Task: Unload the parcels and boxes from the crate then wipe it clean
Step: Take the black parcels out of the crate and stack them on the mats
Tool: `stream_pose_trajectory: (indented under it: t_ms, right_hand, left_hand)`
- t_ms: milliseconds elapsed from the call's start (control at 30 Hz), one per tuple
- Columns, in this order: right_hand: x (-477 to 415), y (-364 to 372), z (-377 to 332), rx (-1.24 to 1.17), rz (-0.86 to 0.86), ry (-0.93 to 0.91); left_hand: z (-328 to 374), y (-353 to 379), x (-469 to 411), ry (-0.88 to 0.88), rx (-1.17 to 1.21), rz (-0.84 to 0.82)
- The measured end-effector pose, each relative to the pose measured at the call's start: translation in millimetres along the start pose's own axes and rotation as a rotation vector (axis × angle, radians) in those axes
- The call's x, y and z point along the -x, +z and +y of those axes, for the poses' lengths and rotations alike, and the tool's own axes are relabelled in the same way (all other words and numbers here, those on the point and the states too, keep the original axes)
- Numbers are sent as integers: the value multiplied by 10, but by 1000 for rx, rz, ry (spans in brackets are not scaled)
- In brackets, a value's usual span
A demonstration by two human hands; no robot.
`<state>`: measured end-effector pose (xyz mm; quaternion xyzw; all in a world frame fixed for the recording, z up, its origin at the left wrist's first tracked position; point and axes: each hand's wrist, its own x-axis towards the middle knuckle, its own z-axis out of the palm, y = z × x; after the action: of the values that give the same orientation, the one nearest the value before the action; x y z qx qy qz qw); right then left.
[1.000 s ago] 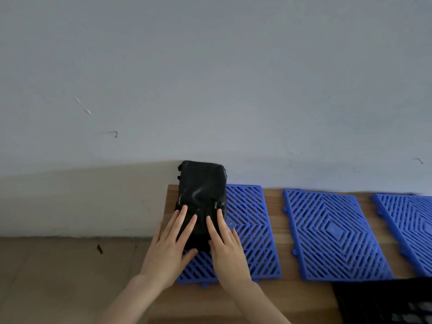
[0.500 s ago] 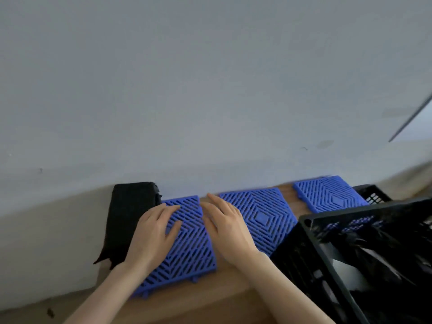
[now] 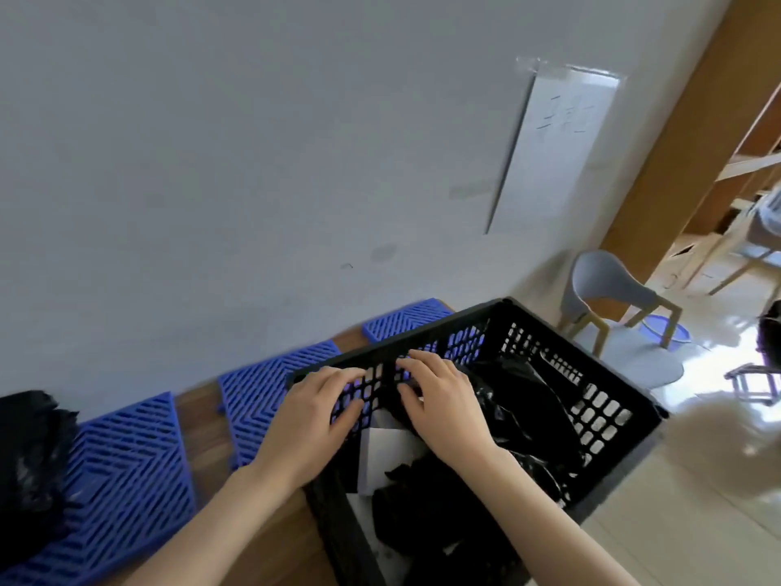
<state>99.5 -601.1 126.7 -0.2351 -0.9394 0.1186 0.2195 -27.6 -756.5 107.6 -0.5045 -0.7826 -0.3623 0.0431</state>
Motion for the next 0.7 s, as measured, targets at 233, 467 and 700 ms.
stream_pose_trajectory:
  t_ms: [233,467,700]
  right_hand:
    - [295,-314,972,104,-170,244]
    - [270,-179,1303,162,-439,279]
    - [164,20,1326,107,-496,208]
  left_hand:
    - [623,838,-258,16,62,-208]
    - [724,1220,-421,-28,52,-326]
    - [589,1281,-421,-46,5,-370]
